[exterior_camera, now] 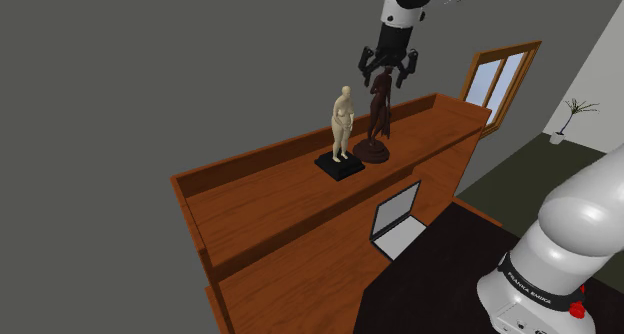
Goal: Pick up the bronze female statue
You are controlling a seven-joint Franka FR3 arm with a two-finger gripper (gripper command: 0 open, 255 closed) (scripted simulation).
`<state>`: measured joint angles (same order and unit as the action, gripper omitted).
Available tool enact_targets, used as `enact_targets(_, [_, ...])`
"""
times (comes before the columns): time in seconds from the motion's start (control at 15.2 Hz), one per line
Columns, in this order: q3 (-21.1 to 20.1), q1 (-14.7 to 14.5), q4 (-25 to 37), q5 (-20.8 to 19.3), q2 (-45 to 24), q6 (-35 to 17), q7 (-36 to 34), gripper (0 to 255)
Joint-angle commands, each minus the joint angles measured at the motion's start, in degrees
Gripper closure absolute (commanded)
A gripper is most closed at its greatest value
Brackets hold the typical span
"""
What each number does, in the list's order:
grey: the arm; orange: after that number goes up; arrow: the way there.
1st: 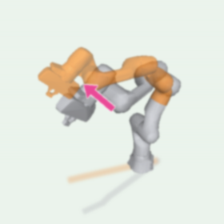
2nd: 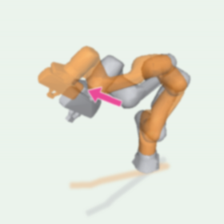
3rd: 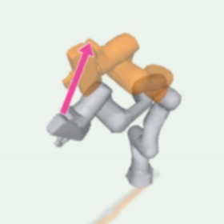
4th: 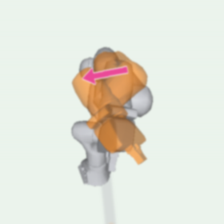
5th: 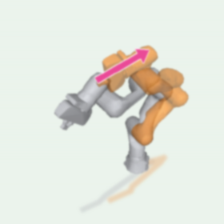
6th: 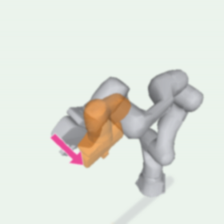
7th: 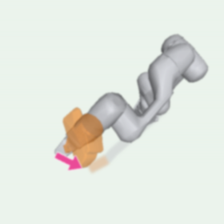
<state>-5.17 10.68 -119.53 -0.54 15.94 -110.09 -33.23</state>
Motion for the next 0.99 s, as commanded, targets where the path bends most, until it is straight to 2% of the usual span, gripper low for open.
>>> enact_targets(0.0, [0.2, 1.1, 2.7, -0.6, -3.7, -2.0, -2.8, 0])
enact_targets(0.92, [5.2, 7.0, 20.4, -3.5, -24.2, -10.6, -19.0, 0])
